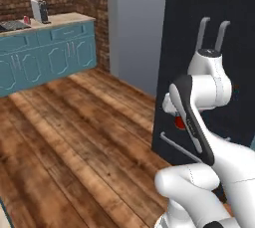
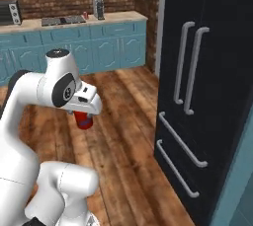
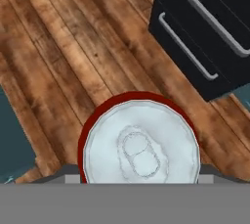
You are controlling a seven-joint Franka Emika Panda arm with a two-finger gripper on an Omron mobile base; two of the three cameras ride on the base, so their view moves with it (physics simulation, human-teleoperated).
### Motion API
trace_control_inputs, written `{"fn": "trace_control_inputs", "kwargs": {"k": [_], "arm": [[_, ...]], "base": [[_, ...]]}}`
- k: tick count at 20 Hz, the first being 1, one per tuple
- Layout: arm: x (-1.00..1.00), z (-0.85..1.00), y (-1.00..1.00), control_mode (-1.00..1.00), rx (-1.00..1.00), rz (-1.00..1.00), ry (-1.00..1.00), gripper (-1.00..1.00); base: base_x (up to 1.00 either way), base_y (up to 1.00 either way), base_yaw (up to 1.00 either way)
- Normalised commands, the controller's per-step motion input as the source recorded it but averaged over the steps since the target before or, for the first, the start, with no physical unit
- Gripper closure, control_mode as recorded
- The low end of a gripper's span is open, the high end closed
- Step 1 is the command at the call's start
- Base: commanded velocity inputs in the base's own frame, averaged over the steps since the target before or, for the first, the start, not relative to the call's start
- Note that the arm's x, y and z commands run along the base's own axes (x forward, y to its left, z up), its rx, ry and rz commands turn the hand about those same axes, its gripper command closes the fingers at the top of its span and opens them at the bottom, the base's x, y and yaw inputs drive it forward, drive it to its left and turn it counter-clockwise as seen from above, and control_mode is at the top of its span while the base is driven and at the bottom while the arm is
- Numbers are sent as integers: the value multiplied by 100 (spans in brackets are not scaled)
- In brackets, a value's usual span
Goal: Four empty soda cans are scattered around the kitchen. Gather all the cans and cluster them next to the stove for recycling.
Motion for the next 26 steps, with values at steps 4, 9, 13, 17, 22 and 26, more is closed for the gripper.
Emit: {"fn": "trace_control_inputs", "kwargs": {"k": [4,9,13,17,22,26], "arm": [[0,0,0,100,0,0,0,100],[0,0,0,100,0,0,0,100],[0,0,0,100,0,0,0,100],[0,0,0,100,0,0,0,100],[0,0,0,100,0,0,0,100],[0,0,0,100,0,0,0,100]], "base": [[100,-12,66],[100,-15,58],[100,-27,50],[100,-67,29],[100,-75,22],[100,-40,15]]}}
